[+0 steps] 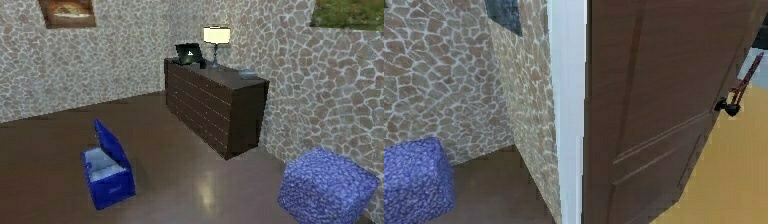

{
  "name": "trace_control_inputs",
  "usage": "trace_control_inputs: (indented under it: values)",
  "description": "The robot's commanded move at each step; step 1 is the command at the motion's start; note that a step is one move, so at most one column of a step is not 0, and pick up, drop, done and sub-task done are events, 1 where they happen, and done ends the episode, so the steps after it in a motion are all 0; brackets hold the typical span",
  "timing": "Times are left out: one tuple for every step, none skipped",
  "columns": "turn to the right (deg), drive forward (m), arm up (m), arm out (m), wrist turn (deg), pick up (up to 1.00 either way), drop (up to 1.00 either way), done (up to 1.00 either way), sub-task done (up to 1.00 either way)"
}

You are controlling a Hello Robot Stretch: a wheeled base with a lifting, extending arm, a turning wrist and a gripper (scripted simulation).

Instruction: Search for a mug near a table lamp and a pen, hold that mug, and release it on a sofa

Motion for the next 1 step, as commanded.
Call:
trace_control_inputs:
  values:
    - [0.0, 1.0, 0.0, 0.0, 0.0, 0.0, 0.0, 0.0, 0.0]
